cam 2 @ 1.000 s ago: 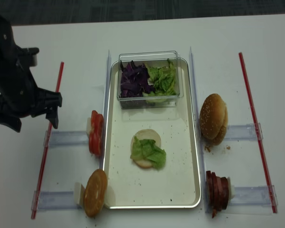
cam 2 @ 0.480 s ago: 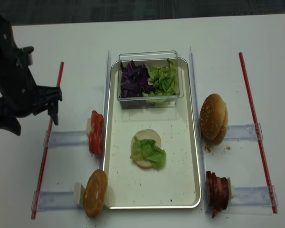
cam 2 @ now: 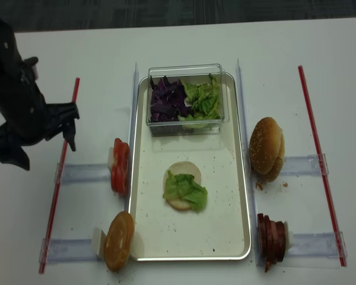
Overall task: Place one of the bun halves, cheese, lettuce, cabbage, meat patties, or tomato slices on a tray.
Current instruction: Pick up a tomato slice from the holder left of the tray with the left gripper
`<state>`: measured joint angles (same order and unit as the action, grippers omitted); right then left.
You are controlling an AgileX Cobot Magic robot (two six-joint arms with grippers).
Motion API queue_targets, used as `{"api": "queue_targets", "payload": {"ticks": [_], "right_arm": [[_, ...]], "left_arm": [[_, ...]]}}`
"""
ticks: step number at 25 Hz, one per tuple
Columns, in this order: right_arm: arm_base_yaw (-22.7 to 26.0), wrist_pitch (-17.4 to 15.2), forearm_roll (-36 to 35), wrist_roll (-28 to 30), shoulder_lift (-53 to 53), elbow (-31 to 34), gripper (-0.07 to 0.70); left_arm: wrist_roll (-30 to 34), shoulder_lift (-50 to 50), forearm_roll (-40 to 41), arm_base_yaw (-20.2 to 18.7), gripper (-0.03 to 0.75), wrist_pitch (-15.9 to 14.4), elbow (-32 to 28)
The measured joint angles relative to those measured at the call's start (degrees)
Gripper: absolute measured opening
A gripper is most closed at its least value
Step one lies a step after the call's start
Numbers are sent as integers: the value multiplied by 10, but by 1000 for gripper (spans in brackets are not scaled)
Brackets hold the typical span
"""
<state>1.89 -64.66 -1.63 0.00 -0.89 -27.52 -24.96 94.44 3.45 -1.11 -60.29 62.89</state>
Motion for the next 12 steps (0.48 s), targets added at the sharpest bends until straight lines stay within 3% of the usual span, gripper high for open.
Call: {"api": "queue_targets", "payload": {"ticks": [5,12], "right_arm": [[0,0,0,0,0,0,427],[0,0,0,0,0,0,427]], "left_arm": [[2,0,-8,-36,653,23,0],[1,0,-9,-104,653,28,0]]}}
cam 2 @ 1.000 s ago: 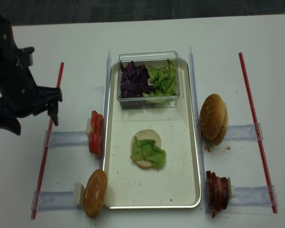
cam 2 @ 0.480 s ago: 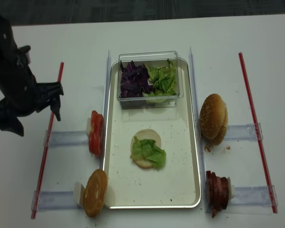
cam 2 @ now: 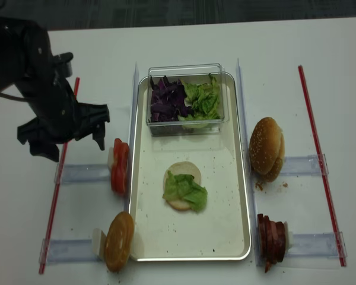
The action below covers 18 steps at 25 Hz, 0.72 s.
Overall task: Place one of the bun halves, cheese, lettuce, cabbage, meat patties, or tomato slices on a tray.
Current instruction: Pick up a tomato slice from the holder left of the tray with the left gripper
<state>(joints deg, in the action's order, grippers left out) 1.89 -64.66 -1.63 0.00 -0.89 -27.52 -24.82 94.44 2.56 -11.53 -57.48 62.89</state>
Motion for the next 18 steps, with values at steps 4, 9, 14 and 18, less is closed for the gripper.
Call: {"api": "queue_targets", "payload": {"ticks": [4,9,14,18], "right_arm": [[0,0,0,0,0,0,427],[0,0,0,0,0,0,427],[0,0,0,0,0,0,427],[0,0,0,0,0,0,427]], "left_arm": [[-2,0,0,-45,653,0,0],[-5,0,-1,-94,653,0,0],[-7,0,-10,-138,653,1,0],[-10,0,-16,-161,653,2,0]]}}
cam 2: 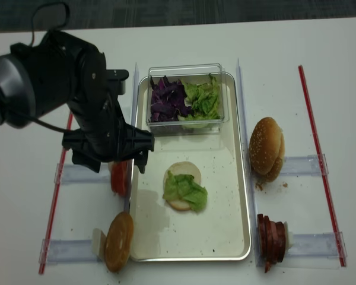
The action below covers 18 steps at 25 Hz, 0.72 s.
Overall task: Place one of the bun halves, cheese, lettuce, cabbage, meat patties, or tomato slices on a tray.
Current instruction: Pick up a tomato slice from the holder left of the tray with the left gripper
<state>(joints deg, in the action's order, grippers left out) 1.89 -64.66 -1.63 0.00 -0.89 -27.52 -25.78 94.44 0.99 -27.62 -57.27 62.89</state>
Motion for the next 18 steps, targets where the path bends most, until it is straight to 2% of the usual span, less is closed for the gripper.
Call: {"api": "queue_targets", "payload": {"ticks": [18], "right_arm": [[0,0,0,0,0,0,427]], "left_arm": [[-10,3,-3,-10,653,25,0]]}}
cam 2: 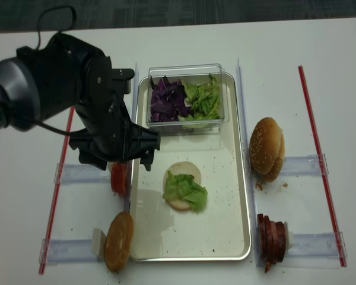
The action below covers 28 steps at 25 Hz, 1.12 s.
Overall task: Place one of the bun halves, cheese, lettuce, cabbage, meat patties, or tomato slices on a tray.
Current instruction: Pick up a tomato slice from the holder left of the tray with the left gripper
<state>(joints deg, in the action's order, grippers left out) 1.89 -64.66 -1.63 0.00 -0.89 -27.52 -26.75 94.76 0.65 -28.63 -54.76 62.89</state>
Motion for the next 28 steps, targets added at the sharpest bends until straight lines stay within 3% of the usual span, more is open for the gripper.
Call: {"api": "queue_targets", "payload": {"ticks": [16,28], "right_arm": [[0,0,0,0,0,0,427],[0,0,0,0,0,0,427]], "left_arm": [[5,23,-13,0,653,18,35],[35,76,-43,-1,650,8,45]]}}
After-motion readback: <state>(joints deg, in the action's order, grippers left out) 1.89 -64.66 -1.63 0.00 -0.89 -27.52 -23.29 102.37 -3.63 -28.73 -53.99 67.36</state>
